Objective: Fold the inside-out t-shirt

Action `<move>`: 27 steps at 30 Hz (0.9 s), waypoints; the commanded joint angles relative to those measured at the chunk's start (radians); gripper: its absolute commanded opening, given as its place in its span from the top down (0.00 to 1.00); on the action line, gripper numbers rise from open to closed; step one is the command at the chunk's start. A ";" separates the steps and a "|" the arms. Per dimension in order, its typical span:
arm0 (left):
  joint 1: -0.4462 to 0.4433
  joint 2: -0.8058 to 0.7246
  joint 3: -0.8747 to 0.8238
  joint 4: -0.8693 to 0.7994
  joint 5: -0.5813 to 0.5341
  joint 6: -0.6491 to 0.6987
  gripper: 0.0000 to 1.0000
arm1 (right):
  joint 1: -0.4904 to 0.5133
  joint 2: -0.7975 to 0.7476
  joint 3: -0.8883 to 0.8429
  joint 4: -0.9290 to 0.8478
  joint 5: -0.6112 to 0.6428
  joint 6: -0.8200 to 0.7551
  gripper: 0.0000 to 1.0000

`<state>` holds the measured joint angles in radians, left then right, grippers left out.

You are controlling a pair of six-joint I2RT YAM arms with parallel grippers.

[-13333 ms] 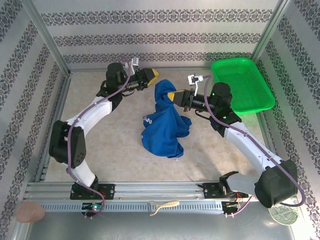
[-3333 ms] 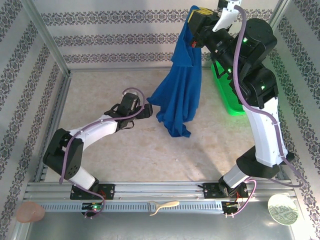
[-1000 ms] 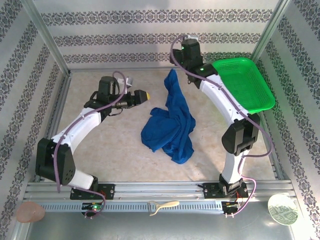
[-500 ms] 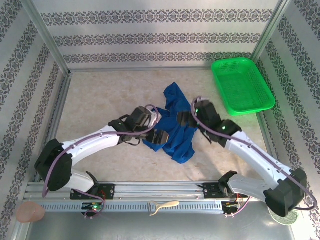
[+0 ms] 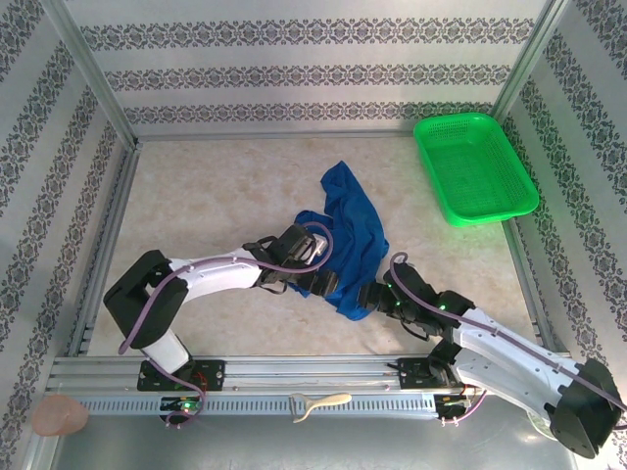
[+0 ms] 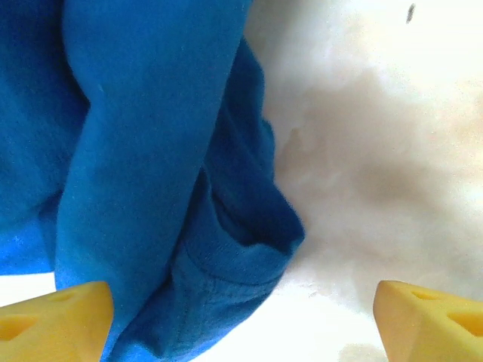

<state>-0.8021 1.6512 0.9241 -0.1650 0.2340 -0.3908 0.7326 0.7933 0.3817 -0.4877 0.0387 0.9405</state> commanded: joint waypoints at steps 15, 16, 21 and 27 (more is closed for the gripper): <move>0.337 -0.373 0.043 -0.003 0.182 -0.144 1.00 | -0.202 -0.071 0.344 -0.071 -0.130 -0.158 1.00; 0.374 -0.407 0.064 -0.044 0.196 -0.147 1.00 | -0.234 -0.079 0.388 -0.094 -0.138 -0.177 1.00; 0.541 -0.448 0.182 -0.203 0.273 -0.126 1.00 | -0.340 -0.053 0.574 -0.121 -0.203 -0.223 1.00; 0.717 -0.281 0.271 -0.266 0.345 -0.090 0.95 | -0.355 0.024 0.667 -0.069 -0.174 -0.238 1.00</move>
<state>-0.1486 1.2846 1.1736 -0.3321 0.5262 -0.5022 0.3943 0.7891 1.0279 -0.5549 -0.1356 0.7330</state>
